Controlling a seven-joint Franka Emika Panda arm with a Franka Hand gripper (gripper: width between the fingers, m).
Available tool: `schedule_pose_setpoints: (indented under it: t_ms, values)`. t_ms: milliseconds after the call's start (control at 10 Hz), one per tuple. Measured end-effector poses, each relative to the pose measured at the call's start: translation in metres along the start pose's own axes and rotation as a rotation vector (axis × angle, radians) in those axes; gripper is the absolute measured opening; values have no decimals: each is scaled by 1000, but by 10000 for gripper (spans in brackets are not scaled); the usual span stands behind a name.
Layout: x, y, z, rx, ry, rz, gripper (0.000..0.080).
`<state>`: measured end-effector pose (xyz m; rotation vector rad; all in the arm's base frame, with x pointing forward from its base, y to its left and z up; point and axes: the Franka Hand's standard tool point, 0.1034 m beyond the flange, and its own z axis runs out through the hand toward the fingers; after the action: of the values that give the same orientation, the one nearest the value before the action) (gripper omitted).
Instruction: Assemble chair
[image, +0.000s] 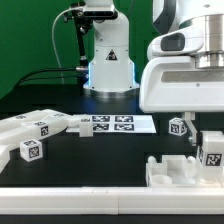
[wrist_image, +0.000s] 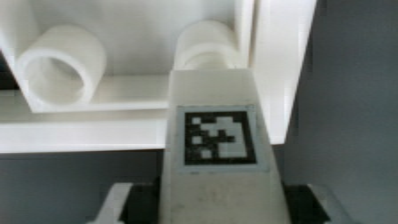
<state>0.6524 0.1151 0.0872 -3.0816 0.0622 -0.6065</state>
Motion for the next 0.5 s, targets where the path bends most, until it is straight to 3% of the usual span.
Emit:
schedule_pose_setpoints:
  t_ms: [500]
  values:
    - [-6,0,-2,12,115,9,286]
